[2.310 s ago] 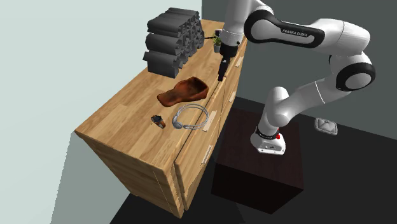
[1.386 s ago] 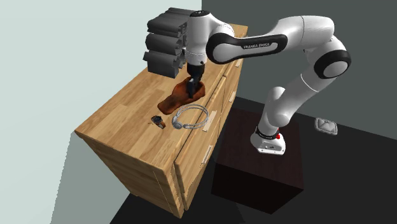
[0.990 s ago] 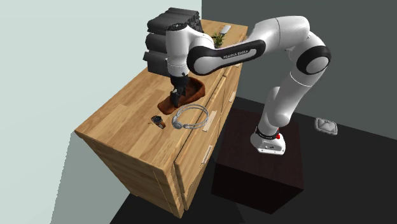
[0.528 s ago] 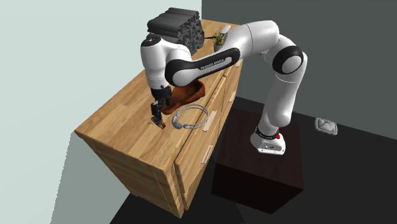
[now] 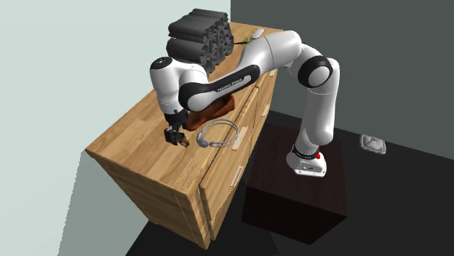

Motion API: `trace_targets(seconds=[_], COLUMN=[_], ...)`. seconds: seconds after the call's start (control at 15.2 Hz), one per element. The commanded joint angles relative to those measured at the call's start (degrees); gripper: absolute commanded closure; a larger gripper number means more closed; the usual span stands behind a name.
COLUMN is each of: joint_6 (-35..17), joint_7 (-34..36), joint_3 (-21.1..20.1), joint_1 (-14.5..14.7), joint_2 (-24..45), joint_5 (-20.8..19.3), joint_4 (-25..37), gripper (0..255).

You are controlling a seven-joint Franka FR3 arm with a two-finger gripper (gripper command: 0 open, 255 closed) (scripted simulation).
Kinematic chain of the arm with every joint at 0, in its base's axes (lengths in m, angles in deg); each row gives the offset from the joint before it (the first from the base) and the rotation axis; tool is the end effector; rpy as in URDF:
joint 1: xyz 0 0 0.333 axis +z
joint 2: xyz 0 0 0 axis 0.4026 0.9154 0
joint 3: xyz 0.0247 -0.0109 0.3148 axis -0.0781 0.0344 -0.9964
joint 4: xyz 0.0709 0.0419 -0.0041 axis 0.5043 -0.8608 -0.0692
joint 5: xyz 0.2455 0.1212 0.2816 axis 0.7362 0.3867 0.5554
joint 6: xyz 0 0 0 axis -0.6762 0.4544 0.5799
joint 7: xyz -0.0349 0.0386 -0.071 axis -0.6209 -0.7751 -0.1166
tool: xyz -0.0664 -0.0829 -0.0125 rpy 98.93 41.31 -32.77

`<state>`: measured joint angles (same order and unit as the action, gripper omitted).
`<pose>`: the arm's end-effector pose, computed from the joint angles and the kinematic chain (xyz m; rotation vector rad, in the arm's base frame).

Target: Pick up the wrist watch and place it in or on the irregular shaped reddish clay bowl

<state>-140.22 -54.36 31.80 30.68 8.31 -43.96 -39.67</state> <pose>0.5605 0.2848 0.4956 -3.1292 -0.0078 0.0011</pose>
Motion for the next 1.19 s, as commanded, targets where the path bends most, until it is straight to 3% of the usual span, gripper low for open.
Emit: trace_targets(seconds=[0.0,0.59,0.66,1.12], joint_6=[-1.4,-2.6,-2.5,-2.5], joint_7=[0.0,0.1,0.1,0.1], joint_3=[0.0,0.1,0.1,0.1], joint_1=[0.0,-0.1,-0.1,-0.1], joint_2=[0.0,0.2,0.2,0.2], joint_5=[0.0,-0.1,-0.1,-0.1], joint_4=[-1.3,-2.4,-2.3,-2.3], gripper=[0,0,255,255])
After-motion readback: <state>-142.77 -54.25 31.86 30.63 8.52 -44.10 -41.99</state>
